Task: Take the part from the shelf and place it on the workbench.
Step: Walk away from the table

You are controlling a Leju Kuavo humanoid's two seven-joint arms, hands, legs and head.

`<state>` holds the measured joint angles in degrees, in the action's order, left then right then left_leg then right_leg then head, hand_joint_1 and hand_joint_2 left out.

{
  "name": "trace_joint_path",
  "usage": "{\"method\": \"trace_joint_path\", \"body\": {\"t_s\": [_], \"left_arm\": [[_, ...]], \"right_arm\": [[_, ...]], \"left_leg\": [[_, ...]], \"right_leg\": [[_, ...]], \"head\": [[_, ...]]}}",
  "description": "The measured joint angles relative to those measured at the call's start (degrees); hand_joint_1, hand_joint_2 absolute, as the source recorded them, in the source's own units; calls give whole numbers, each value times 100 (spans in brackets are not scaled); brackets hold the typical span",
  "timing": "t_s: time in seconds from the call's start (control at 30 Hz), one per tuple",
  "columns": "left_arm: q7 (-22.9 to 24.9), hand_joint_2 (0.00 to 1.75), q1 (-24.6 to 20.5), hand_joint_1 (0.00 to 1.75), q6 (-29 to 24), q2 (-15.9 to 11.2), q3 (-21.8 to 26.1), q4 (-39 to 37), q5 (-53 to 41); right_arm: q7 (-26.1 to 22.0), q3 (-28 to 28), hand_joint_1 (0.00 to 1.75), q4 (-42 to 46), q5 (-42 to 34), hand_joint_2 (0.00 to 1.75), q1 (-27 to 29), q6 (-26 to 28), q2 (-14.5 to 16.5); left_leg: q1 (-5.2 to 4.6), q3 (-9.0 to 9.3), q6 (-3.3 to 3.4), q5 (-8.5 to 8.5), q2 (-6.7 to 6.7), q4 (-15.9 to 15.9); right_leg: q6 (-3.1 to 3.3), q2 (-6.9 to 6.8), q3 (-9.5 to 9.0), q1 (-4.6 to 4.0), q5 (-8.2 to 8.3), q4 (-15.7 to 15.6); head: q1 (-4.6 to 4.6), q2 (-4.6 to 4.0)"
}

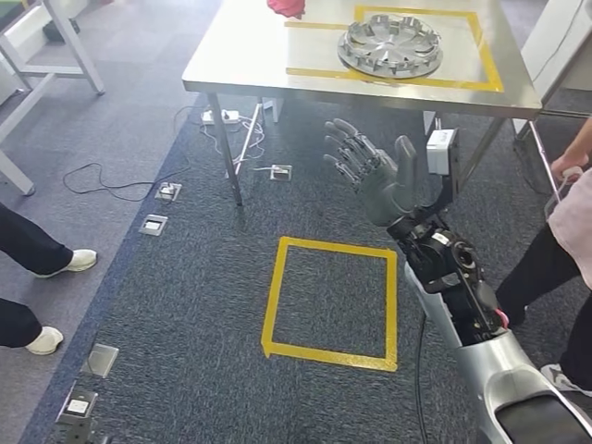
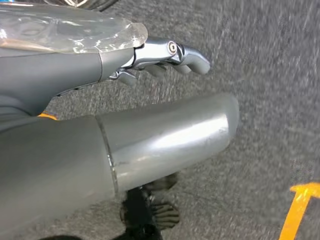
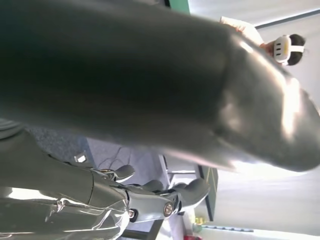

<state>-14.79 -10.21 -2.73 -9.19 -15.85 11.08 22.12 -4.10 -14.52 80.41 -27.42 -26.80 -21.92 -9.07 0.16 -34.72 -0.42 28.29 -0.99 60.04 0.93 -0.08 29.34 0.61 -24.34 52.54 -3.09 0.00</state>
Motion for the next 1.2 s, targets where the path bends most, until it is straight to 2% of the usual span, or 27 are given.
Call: {"method": "trace_joint_path", "body": {"t_s": [0.07, 0.1, 0.13, 0.17, 0.23, 0.27, 0.3, 0.4, 0.43, 0.47, 0.5, 0.57, 0.6, 0.63, 0.67, 0.7, 0.77, 0.8, 0.83, 0.9, 0.97, 1.0, 1.07, 1.1, 1.13, 1.17, 1.2], "left_arm": [[-3, 0, -5, 0, -8, -1, -1, 0, -10], [-2, 0, 2, 0, -7, 2, -2, 0, -16], [-2, 0, 7, 0, -6, 5, -3, 0, -22], [-1, 0, 6, 0, -5, 6, -4, 0, -27], [4, 0, -18, 0, -5, 2, -5, 0, -34], [8, 0, -32, 0, -6, -1, -5, 0, -34], [11, 0, -39, 0, -7, -1, -6, 0, -34], [19, 0, -24, 0, -7, -1, -8, 0, -32], [19, 0, -23, 0, -7, -2, -8, 0, -28], [19, 0, -27, 0, -7, -3, -8, 0, -24], [19, 0, -31, 0, -7, -4, -7, 0, -20], [19, 0, -26, 0, -7, -4, -7, 0, -14], [19, 0, -19, 0, -7, -2, -8, 0, -13], [19, 0, -14, 0, -7, 0, -8, 0, -13], [20, 0, -12, 0, -7, 1, -9, 0, -12], [20, 0, -13, 0, -7, 2, -9, 0, -11], [20, 0, -19, 0, -7, 9, -9, 0, -11], [20, 0, -22, 0, -7, 13, -9, 0, -11], [20, 0, -20, 0, -7, 18, -9, 0, -10], [21, 0, -8, 0, -3, 16, -9, 0, -10], [22, 0, -6, 0, -1, 9, -11, 0, -10], [22, 0, -15, 0, -2, 2, -13, 0, -9], [22, 0, -24, 0, -4, -1, -16, 0, -9], [22, 0, -19, 0, -4, 2, -22, 0, -8], [22, 0, -11, 0, -5, 7, -29, 0, -8], [23, 0, -7, 0, -7, 10, -35, 0, -8], [24, 0, -8, 0, -9, 10, -39, 0, -7]], "right_arm": [[-22, 6, 0, 0, 20, 0, 15, -1, -1], [-32, 8, 0, -1, 37, 0, 22, -7, -1], [-39, 11, 0, -1, 60, 0, 25, -15, -1], [-44, 12, 0, -2, 80, 0, 23, -27, 0], [-46, 14, 0, -2, 105, 0, 15, -58, 0], [-45, 19, 0, -2, 107, 0, 8, -74, 0], [-45, 27, 0, -2, 108, 0, 3, -92, 0], [-45, 44, 0, -2, 111, 0, -3, -133, 1], [-45, 44, 0, -2, 112, 0, -3, -139, 1], [-45, 48, 0, -2, 113, 0, -5, -143, 2], [-45, 54, 0, -2, 113, 0, -5, -145, 2], [-44, 67, 0, -3, 114, 0, 5, -144, 2], [-43, 70, 0, -5, 114, 0, 16, -144, 2], [-42, 70, 0, -8, 115, 0, 25, -145, 2], [-41, 72, 0, -9, 115, 0, 29, -145, 2], [-41, 74, 0, -10, 115, 0, 26, -145, 2], [-43, 80, 0, -9, 115, 0, 12, -145, 2], [-43, 83, 0, -8, 115, 0, 5, -145, 2], [-44, 85, 0, -8, 115, 0, 2, -145, 2], [-44, 87, 0, -7, 115, 0, 0, -145, 2], [-47, 86, 0, -5, 115, 0, -9, -147, 2], [-48, 85, 0, -4, 115, 0, -14, -149, 2], [-46, 89, 0, -8, 115, 0, -14, -150, 2], [-43, 90, 0, -10, 115, 0, -11, -151, 2], [-43, 91, 0, -13, 115, 0, -8, -152, 2], [-44, 90, 0, -14, 115, 0, -10, -153, 2], [-44, 89, 0, -14, 114, 0, -14, -154, 2]], "left_leg": [[26, -385, -57, 373, 27, 819], [42, -501, -80, 441, 37, 1076], [59, -508, -96, 397, 48, 1112], [77, -389, -108, 248, 64, 898], [99, 61, -113, -114, 161, 61], [95, 233, -92, -227, 198, -284], [88, 324, -64, -272, 221, -482], [68, 320, 53, -295, 164, -551], [70, 318, 91, -313, 148, -563], [76, 314, 128, -333, 131, -578], [81, 309, 155, -350, 111, -589], [69, 286, 181, -364, 64, -588], [62, 278, 187, -369, 35, -586], [57, 275, 190, -372, 5, -584], [53, 278, 191, -374, -27, -582], [52, 286, 189, -375, -64, -580], [50, 283, 169, -381, -128, -575], [51, 261, 144, -392, -157, -570], [55, 230, 114, -408, -181, -569], [56, 188, 42, -443, -228, -581], [47, 122, -19, -349, -167, -455], [42, 18, -43, -208, -108, -227], [53, -334, -82, 171, 0, 526], [58, -501, -96, 299, 19, 878], [63, -585, -105, 327, 31, 1061], [69, -553, -109, 246, 43, 1014], [73, -407, -105, 78, 62, 743]], "right_leg": [[18, -57, 39, -5, 17, 1], [19, -82, 59, -7, 24, 10], [17, -104, 78, -7, 28, 23], [11, -124, 92, -4, 28, 43], [-24, -165, 112, -9, 10, 96], [-51, -182, 126, -21, -2, 125], [-80, -197, 138, -34, -8, 146], [-164, -222, 158, -38, -7, 160], [-192, -198, 178, -26, -61, 212], [-219, -158, 242, -15, -185, 375], [-241, -108, 366, -6, -379, 677], [-268, -40, 727, -4, -812, 1550], [-271, -30, 867, -4, -929, 1885], [-265, -23, 912, -5, -928, 2009], [-251, -15, 834, -5, -804, 1874], [-229, 4, 649, -5, -590, 1511], [-176, 135, 240, -9, -205, 637], [-157, 191, 116, -15, -115, 347], [-146, 231, 74, -23, -99, 214], [-123, 188, 71, -20, -93, 151], [-75, 115, 51, 7, -49, 87], [-51, 72, 42, 22, -29, 56], [-28, -7, 54, 11, -15, 51], [-23, -44, 68, 5, -12, 57], [-19, -78, 80, 0, -11, 64], [-19, -109, 89, -3, -12, 74], [-24, -138, 92, -4, -16, 86]], "head": [[82, 0], [105, 0], [124, 0], [142, 0], [175, 0], [186, 0], [180, 0], [131, 0], [120, 0], [99, 0], [68, 0], [-8, 0], [-32, 0], [-49, 0], [-66, 0], [-82, 0], [-103, 0], [-110, 0], [-115, 0], [-117, 0], [-72, 0], [-27, 0], [64, 0], [92, 0], [113, 0], [131, 0], [148, 0]]}}
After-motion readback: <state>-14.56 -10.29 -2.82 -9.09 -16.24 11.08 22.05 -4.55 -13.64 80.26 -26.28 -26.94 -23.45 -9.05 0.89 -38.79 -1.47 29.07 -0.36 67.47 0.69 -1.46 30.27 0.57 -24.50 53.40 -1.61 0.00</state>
